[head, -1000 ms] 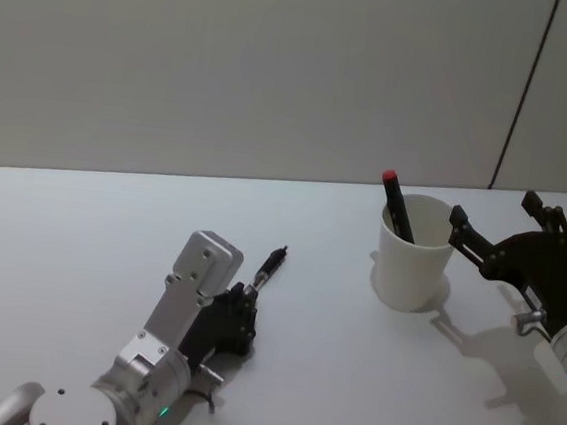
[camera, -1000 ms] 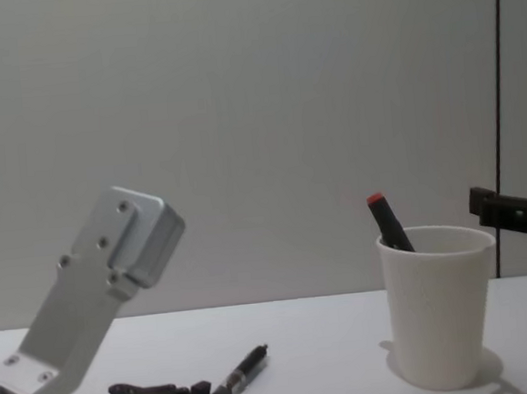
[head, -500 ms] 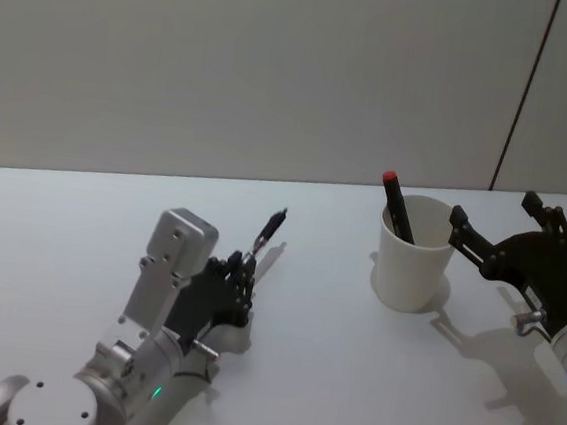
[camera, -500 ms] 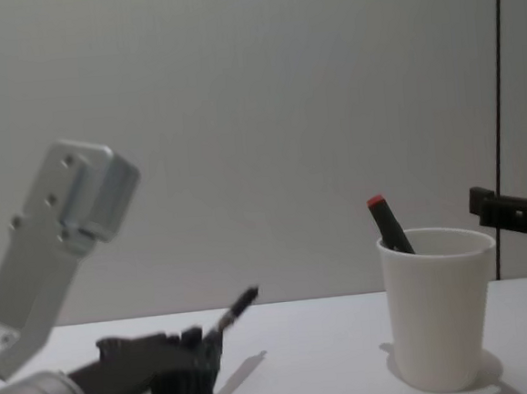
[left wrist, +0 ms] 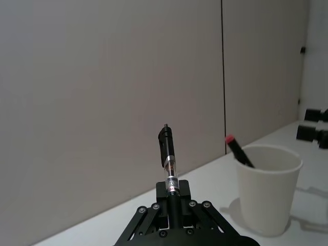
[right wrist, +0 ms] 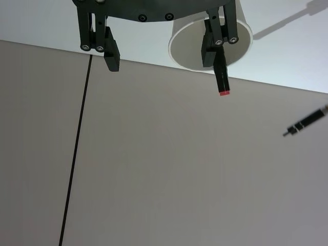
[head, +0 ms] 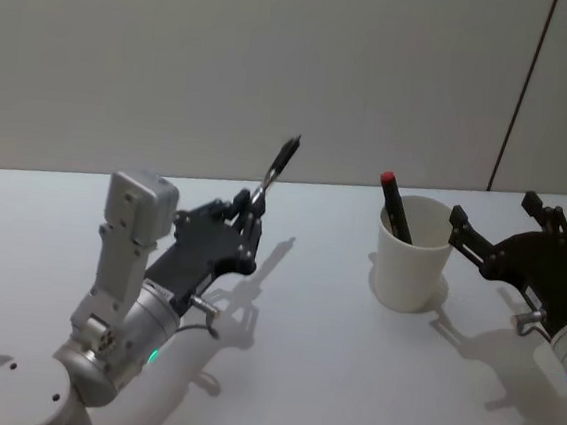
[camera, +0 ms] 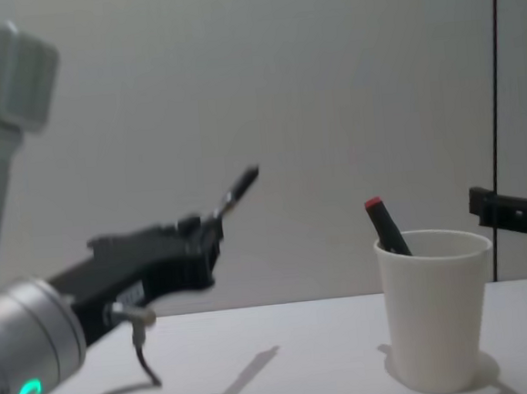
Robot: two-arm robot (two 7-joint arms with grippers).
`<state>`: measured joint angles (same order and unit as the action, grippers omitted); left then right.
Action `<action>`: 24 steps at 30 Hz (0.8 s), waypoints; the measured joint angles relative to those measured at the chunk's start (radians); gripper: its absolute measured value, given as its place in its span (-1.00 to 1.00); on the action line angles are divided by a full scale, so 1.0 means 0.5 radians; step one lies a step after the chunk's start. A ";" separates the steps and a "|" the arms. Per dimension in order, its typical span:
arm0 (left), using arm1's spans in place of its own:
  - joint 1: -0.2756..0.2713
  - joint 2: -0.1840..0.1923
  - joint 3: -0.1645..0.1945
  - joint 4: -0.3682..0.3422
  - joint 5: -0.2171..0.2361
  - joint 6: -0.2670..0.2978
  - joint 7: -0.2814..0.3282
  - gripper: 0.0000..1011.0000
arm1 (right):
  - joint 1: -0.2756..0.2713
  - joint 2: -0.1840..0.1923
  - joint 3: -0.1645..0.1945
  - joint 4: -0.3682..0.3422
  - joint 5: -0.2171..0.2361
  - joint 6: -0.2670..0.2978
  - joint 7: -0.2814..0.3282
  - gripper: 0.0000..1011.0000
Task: Place the pen into the pen holder.
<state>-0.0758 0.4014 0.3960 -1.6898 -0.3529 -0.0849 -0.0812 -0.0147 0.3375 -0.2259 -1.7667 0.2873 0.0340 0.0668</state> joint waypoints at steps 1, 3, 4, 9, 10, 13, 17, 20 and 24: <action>-0.002 -0.001 -0.003 -0.005 -0.005 -0.013 -0.007 -0.73 | 0.000 0.000 0.000 0.000 0.000 0.000 0.000 0.98; -0.012 -0.004 -0.013 -0.021 -0.027 -0.071 -0.039 -0.73 | 0.000 0.000 0.000 0.000 0.000 0.000 0.000 0.98; -0.015 -0.006 -0.016 -0.026 -0.034 -0.089 -0.049 -0.73 | 0.000 0.000 0.000 0.000 0.000 0.000 0.000 0.98; -0.038 -0.018 -0.031 -0.055 -0.077 -0.198 -0.118 -0.73 | 0.000 0.000 0.000 0.000 0.000 0.000 0.000 0.98; -0.047 -0.023 -0.036 -0.064 -0.093 -0.235 -0.142 -0.73 | 0.000 0.000 0.000 0.000 0.000 0.000 0.000 0.98; -0.068 -0.035 -0.045 -0.082 -0.123 -0.304 -0.194 -0.73 | 0.000 0.000 0.000 0.000 0.000 0.000 0.000 0.98; -0.098 -0.054 -0.055 -0.104 -0.162 -0.382 -0.260 -0.73 | 0.000 0.000 0.000 0.000 0.000 0.000 0.000 0.98; -0.122 -0.071 -0.061 -0.122 -0.190 -0.435 -0.307 -0.73 | 0.000 0.000 0.000 0.000 0.000 0.000 0.000 0.98; -0.143 -0.087 -0.067 -0.138 -0.217 -0.480 -0.352 -0.73 | -0.002 -0.006 -0.004 0.006 0.010 0.001 0.016 0.98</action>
<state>-0.1475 0.3579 0.3623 -1.7588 -0.4616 -0.3250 -0.2570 -0.0158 0.3344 -0.2281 -1.7637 0.2926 0.0344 0.0747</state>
